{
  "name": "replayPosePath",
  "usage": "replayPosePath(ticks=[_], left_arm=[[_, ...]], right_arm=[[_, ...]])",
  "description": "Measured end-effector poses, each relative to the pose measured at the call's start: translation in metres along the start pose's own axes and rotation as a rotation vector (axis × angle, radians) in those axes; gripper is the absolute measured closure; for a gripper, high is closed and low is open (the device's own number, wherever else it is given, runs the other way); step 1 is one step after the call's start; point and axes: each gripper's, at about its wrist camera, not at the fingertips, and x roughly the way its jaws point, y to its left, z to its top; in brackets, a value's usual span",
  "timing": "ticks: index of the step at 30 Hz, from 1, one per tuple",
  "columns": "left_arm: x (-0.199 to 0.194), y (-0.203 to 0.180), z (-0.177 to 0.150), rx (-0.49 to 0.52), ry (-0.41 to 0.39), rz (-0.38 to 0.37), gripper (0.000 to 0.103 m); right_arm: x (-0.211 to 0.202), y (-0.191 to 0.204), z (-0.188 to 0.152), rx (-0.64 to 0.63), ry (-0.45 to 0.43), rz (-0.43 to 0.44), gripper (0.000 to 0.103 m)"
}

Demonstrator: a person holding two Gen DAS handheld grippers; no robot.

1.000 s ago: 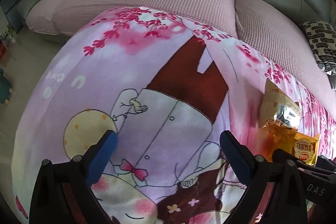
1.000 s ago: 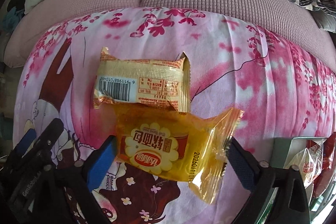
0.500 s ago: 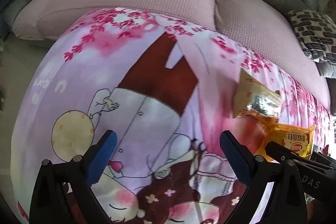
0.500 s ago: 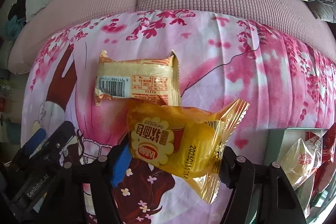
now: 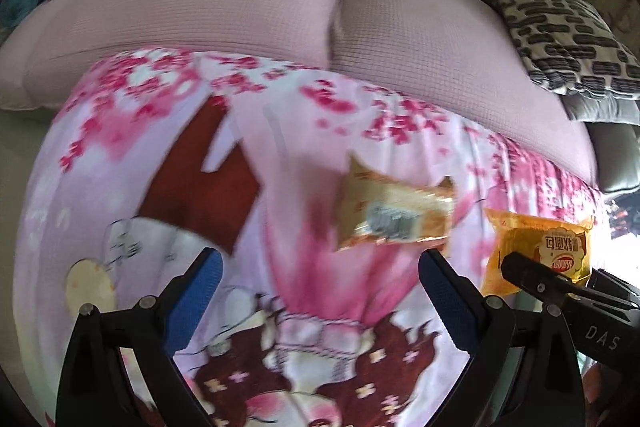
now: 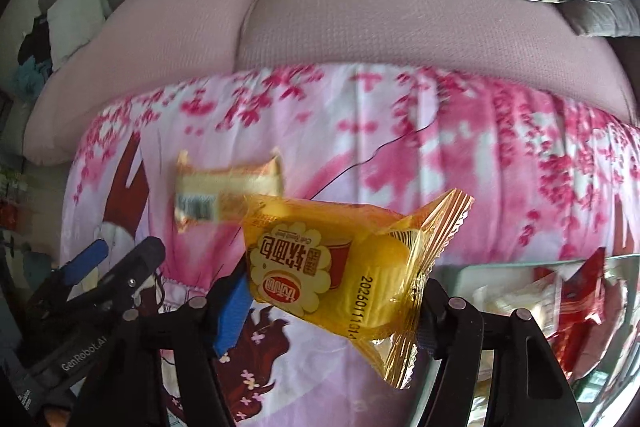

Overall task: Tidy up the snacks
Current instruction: 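Grasp the yellow bread packet with the right tool while the left tool grasps the cream biscuit packet, then carry both packets over the tray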

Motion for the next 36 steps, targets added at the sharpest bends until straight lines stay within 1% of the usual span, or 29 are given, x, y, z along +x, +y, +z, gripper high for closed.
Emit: replayPosePath(ticks=[4,6,9,13,15,16,21,22,23,26,28,33,36], left_arm=[[0.014,-0.023,0.009,0.053,0.027,-0.028,0.005],[0.022,-0.030,0.012,0.048,0.046,-0.027,0.005],[0.028,-0.038,0.017,0.043,0.042,-0.058,0.005],[0.040,-0.051,0.023,0.060,0.044,-0.016,0.005],[0.044,-0.057,0.025,0.075,0.047,-0.006,0.005],[0.048,-0.062,0.025,0.082,0.051,-0.002,0.005],[0.061,-0.072,0.028,0.087,0.059,0.029,0.005],[0.063,-0.073,0.028,0.084,0.060,0.037,0.010],[0.063,-0.073,0.028,0.080,0.058,0.046,0.021],[0.061,-0.070,0.028,0.070,0.052,0.040,0.028],[0.057,-0.072,0.023,0.075,0.043,0.058,0.030],[0.040,-0.077,0.013,0.048,0.037,0.062,0.030],[0.023,-0.081,0.006,0.037,0.027,0.076,0.030]], right_arm=[[-0.010,-0.024,0.001,0.010,-0.019,-0.029,0.033],[-0.014,-0.039,0.000,0.026,-0.025,-0.044,0.033],[-0.015,-0.056,-0.004,0.044,-0.024,-0.050,0.033],[-0.010,-0.070,-0.001,0.049,-0.024,-0.060,0.033],[-0.005,-0.076,0.002,0.059,-0.022,-0.061,0.033],[-0.012,-0.078,-0.003,0.062,-0.022,-0.060,0.033],[-0.012,-0.099,-0.008,0.068,-0.013,-0.057,0.033],[-0.012,-0.105,-0.009,0.069,-0.012,-0.057,0.033],[-0.014,-0.107,-0.008,0.070,-0.011,-0.056,0.033],[-0.015,-0.108,-0.005,0.076,-0.010,-0.053,0.033],[-0.013,-0.104,-0.009,0.079,-0.010,-0.050,0.033],[-0.030,-0.107,-0.015,0.087,-0.019,-0.040,0.033],[-0.046,-0.101,-0.023,0.082,-0.023,-0.033,0.033]])
